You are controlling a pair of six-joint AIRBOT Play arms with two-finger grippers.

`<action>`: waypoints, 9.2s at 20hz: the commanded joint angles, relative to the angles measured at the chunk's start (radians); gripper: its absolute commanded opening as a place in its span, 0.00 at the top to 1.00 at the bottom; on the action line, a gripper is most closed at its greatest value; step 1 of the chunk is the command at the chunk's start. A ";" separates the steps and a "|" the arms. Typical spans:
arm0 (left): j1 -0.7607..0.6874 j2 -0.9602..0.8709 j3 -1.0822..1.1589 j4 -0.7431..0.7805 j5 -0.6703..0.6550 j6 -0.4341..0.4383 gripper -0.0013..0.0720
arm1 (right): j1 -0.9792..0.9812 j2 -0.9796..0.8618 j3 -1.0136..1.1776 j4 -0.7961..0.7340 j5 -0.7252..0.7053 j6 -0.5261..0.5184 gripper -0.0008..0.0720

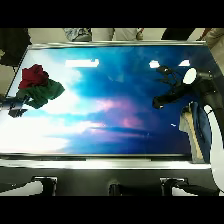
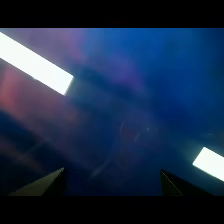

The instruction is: Fold the shirts.

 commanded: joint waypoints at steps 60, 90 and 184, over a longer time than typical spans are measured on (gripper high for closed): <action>-0.630 0.382 -0.619 -0.435 -0.309 0.595 0.02 | -0.275 0.047 -0.266 0.075 0.241 -0.144 0.04; -0.743 0.523 -0.239 -0.055 -0.071 0.455 0.95 | -0.245 -0.030 -0.141 0.320 0.006 -0.161 0.94; -0.589 0.525 0.805 0.382 -0.162 0.512 0.94 | -0.151 0.660 0.364 -0.020 -0.106 -0.015 0.93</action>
